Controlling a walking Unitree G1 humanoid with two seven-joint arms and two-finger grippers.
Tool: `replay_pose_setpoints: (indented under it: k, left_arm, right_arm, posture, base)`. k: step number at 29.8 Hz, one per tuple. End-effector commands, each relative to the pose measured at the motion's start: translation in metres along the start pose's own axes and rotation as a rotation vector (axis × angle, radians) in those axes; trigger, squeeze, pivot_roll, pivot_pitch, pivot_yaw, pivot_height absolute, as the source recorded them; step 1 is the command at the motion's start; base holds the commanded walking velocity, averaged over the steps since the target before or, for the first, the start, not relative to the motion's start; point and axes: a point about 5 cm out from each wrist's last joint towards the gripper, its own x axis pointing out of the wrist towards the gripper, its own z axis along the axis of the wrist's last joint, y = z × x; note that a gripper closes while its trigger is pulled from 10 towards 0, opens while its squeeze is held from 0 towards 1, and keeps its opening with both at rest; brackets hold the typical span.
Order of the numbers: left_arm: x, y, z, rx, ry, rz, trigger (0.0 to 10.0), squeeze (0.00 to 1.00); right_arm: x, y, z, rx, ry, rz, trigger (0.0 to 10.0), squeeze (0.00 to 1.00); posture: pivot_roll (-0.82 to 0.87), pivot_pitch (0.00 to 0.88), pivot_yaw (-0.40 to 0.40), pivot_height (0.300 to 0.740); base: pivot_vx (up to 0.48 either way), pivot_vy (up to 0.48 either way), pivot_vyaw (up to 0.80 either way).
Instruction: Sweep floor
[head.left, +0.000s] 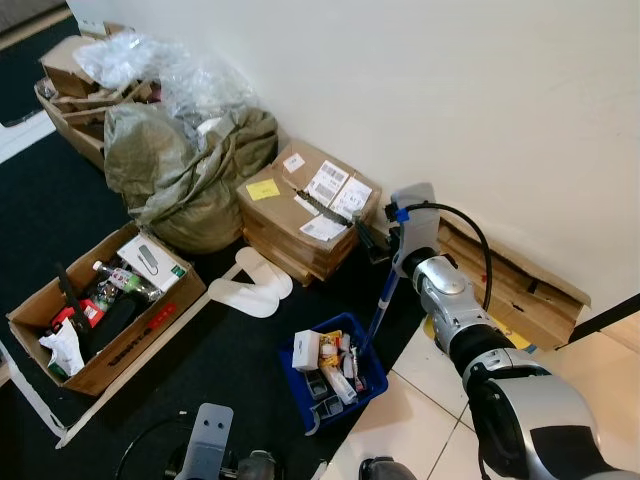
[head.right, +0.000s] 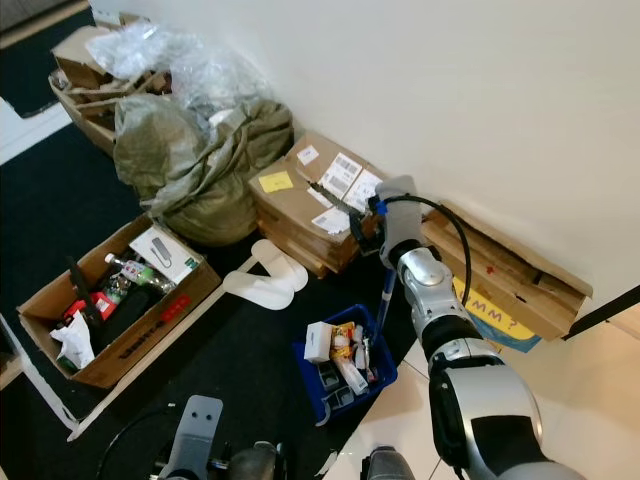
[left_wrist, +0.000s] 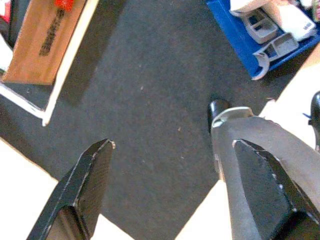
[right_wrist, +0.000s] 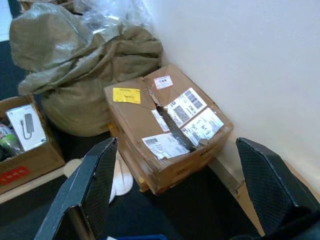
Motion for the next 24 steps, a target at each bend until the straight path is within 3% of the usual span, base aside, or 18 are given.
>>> replay_pose_setpoints:
  k: [1, 2, 5, 6, 7, 10, 11, 13, 14, 15, 16, 19, 24]
  left_arm:
    - [-0.013, 0.058, -0.029, 0.001, 0.05, 0.078, 10.0, 0.0]
    - [-0.015, 0.077, -0.028, 0.006, 0.027, 0.093, 10.0, 0.0]
    - [-0.017, 0.083, -0.028, 0.008, 0.018, 0.097, 10.0, 0.0]
    - [-0.017, 0.083, -0.028, 0.008, 0.018, 0.097, 10.0, 0.0]
    - [-0.016, 0.083, -0.028, 0.007, 0.02, 0.096, 10.0, 0.0]
    - [-0.016, 0.083, -0.028, 0.007, 0.02, 0.096, 10.0, 0.0]
    - [-0.016, 0.081, -0.027, 0.006, 0.024, 0.095, 10.0, 0.0]
    - [-0.016, 0.081, -0.027, 0.006, 0.024, 0.095, 10.0, 0.0]
    - [-0.015, 0.079, -0.028, 0.005, 0.029, 0.094, 10.0, 0.0]
    - [-0.015, 0.079, -0.028, 0.005, 0.029, 0.094, 10.0, 0.0]
    - [-0.014, 0.075, -0.028, 0.002, 0.039, 0.09, 10.0, 0.0]
    - [-0.014, 0.068, -0.03, -0.005, 0.059, 0.084, 10.0, 0.0]
    - [-0.013, 0.066, -0.031, -0.014, 0.068, 0.07, 10.0, 0.0]
  right_arm:
    - [-0.001, -0.002, -0.005, 0.007, 0.035, -0.018, 10.0, 0.0]
    - [0.0, -0.002, -0.004, 0.023, 0.03, -0.018, 10.0, 0.0]
    - [0.001, -0.003, 0.0, 0.06, 0.003, -0.01, 10.0, 0.0]
    - [0.001, -0.003, 0.0, 0.06, 0.003, -0.01, 10.0, 0.0]
    - [0.003, -0.005, 0.01, 0.131, -0.053, 0.007, 10.0, 0.0]
    - [0.003, -0.005, 0.01, 0.131, -0.053, 0.007, 10.0, 0.0]
    - [0.007, -0.007, 0.025, 0.205, -0.132, 0.04, 10.0, 0.0]
    - [0.007, -0.007, 0.025, 0.205, -0.132, 0.04, 10.0, 0.0]
    - [0.011, -0.01, 0.043, 0.267, -0.222, 0.076, 10.0, 0.0]
    - [0.011, -0.01, 0.043, 0.267, -0.222, 0.076, 10.0, 0.0]
    - [0.013, -0.014, 0.061, 0.306, -0.305, 0.11, 10.0, 0.0]
    - [0.015, -0.019, 0.08, 0.305, -0.377, 0.133, 10.0, 0.0]
    - [0.015, -0.025, 0.083, 0.252, -0.368, 0.101, 10.0, 0.0]
  posture:
    - [0.19, 0.347, 0.05, 0.74]
    - [0.19, 0.347, 0.05, 0.74]
    - [0.19, 0.345, 0.051, 0.74]
    - [0.19, 0.345, 0.051, 0.74]
    - [0.18, 0.34, 0.05, 0.74]
    - [0.18, 0.34, 0.05, 0.74]
    - [0.17, 0.328, 0.046, 0.74]
    - [0.17, 0.328, 0.046, 0.74]
    - [0.17, 0.322, 0.043, 0.74]
    - [0.17, 0.322, 0.043, 0.74]
    - [0.15, 0.305, 0.035, 0.74]
    - [0.14, 0.293, 0.029, 0.74]
    - [0.14, 0.283, 0.017, 0.74]
  base:
    - [0.0, 0.0, 0.0]
    - [0.0, 0.0, 0.0]
    - [0.0, 0.0, 0.0]
    - [0.0, 0.0, 0.0]
    - [0.0, 0.0, 0.0]
    - [0.0, 0.0, 0.0]
    - [0.0, 0.0, 0.0]
    - [0.0, 0.0, 0.0]
    - [0.0, 0.0, 0.0]
    - [0.0, 0.0, 0.0]
    - [0.0, 0.0, 0.0]
    - [0.0, 0.0, 0.0]
    - [0.0, 0.0, 0.0]
